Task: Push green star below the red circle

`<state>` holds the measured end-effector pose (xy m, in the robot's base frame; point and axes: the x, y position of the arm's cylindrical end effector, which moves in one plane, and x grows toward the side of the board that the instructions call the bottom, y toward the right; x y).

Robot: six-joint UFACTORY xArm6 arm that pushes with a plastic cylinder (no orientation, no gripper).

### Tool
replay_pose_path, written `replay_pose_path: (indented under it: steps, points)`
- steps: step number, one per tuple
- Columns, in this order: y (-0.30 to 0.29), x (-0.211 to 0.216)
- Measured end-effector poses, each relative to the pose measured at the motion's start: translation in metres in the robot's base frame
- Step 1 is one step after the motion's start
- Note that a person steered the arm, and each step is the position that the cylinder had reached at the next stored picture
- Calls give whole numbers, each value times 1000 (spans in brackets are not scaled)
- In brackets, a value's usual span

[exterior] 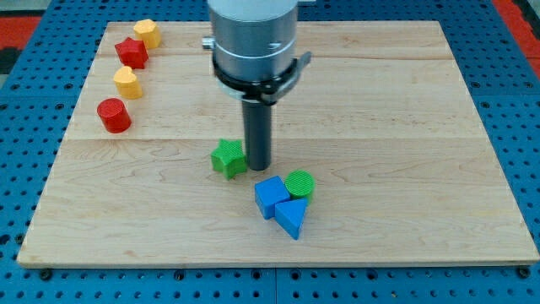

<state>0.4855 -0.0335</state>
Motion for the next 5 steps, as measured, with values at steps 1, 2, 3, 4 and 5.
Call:
replay_pose_path:
  steps: [1,2,3,4,5]
  points:
    - [-77,-12]
    - [-122,-14]
    - [-143,-14]
    - [-97,-14]
    - [2,-15]
